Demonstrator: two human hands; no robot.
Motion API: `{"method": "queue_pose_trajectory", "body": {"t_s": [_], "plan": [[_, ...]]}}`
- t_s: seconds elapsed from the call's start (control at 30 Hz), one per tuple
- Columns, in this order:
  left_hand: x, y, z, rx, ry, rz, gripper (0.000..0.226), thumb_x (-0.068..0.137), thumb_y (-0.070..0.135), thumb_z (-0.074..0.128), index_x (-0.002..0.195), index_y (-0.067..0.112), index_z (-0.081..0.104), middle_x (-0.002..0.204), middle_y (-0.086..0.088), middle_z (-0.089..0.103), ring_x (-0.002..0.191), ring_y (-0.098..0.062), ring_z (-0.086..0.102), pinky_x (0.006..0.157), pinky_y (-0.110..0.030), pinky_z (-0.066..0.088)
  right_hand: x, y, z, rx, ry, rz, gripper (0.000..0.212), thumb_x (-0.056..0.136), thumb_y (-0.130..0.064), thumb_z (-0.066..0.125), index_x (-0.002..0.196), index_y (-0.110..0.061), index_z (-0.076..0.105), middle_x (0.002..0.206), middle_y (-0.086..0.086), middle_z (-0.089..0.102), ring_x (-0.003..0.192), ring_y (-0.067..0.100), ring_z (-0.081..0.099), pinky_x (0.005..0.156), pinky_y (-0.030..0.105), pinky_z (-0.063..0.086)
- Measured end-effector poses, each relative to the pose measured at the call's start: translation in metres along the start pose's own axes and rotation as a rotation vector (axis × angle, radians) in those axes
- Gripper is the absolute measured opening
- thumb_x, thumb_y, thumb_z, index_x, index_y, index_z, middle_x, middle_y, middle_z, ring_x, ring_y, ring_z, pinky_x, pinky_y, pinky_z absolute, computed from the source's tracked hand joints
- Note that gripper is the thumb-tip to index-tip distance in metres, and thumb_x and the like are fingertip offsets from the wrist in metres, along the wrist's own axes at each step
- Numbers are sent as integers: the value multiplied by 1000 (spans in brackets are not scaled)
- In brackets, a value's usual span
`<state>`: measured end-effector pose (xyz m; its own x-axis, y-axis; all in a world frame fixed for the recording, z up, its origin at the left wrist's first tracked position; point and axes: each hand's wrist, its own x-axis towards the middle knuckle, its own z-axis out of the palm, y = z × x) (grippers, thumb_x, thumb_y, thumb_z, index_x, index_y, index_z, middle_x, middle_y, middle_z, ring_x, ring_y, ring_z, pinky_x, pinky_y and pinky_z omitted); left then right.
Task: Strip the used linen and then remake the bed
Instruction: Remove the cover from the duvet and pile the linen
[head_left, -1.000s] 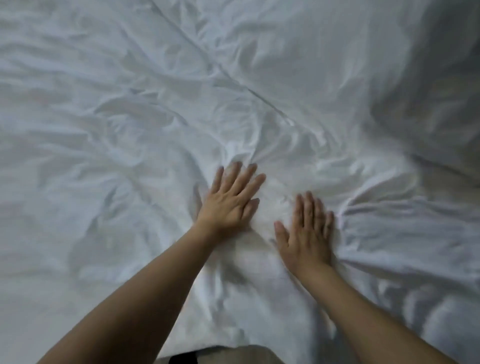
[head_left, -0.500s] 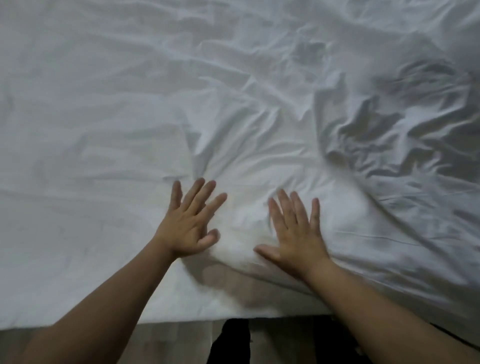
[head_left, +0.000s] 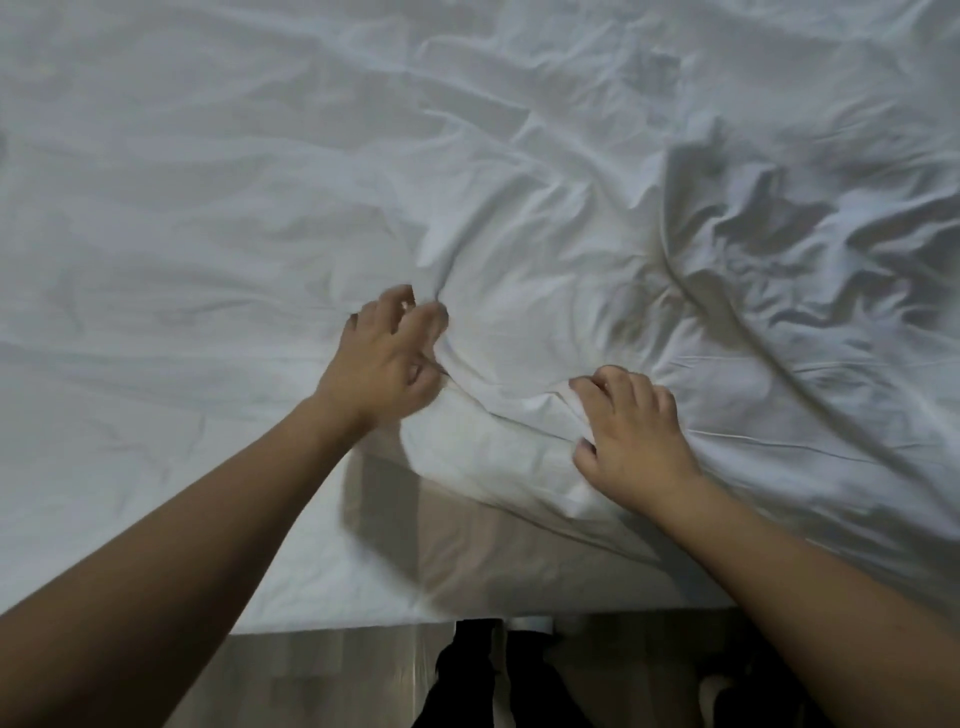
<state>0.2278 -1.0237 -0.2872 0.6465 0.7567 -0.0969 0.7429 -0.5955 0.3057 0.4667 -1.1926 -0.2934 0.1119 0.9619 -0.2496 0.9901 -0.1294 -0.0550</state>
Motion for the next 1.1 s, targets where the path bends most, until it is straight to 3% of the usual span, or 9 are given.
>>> {"method": "queue_pose_trajectory", "body": {"t_s": [0.17,0.23,0.3,0.37,0.5,0.6,0.7,0.87,1.1], "plan": [[36,29,-7,475,21,-32,66,63,29,70,126,24,49,136,-13,35,127,-35,32,103,-71,19,11,18,-33,80,-184,145,31,81,0,42,106,-13,55,109,11,56,100,33,55,77,36,43],[49,35,-21,448,28,36,45,64,22,73,106,12,59,112,-15,56,109,-37,51,101,-66,31,20,25,-55,210,-331,162,36,87,-3,43,117,-16,57,118,9,60,107,32,56,83,33,42],[49,40,-45,309,143,46,21,67,14,74,78,9,57,77,-12,61,74,-35,58,64,-41,48,15,30,-78,307,-399,116,41,90,-7,45,128,-18,56,127,10,59,115,31,54,87,30,40],[35,40,-64,192,175,21,20,74,17,72,70,8,54,68,-10,59,65,-34,55,53,-32,32,-3,33,-93,367,-447,55,45,92,-12,46,136,-22,52,133,9,57,120,30,51,91,28,39],[-13,40,-57,97,108,-14,9,77,16,61,71,10,57,71,-8,58,73,-33,57,54,-31,32,-49,18,-69,310,-652,53,44,90,-11,44,133,-18,51,128,10,55,114,29,53,88,31,42],[-28,46,-22,139,-152,-103,22,83,14,56,102,15,65,100,-7,64,100,-33,58,69,-37,43,-76,1,-36,319,-737,77,34,86,-21,53,118,-13,51,126,13,49,116,30,50,93,33,41],[-37,48,-6,339,-278,-24,50,79,19,51,128,11,50,124,-11,55,109,-35,54,84,-44,44,-86,-8,-24,292,-646,94,36,83,-26,54,115,-13,46,123,10,48,115,29,48,94,35,41],[-68,25,-16,396,-66,142,68,61,24,59,128,11,53,127,-10,52,110,-34,52,96,-54,36,-75,-34,-29,226,-247,32,43,80,-38,56,116,-15,52,111,6,56,103,28,54,87,35,41],[-64,-79,-59,480,-75,-80,90,61,39,74,141,20,39,148,-12,33,140,-35,26,107,-68,13,0,-138,-36,205,-2,-118,65,72,-51,53,124,-13,50,114,10,51,105,31,49,91,43,42]]}}
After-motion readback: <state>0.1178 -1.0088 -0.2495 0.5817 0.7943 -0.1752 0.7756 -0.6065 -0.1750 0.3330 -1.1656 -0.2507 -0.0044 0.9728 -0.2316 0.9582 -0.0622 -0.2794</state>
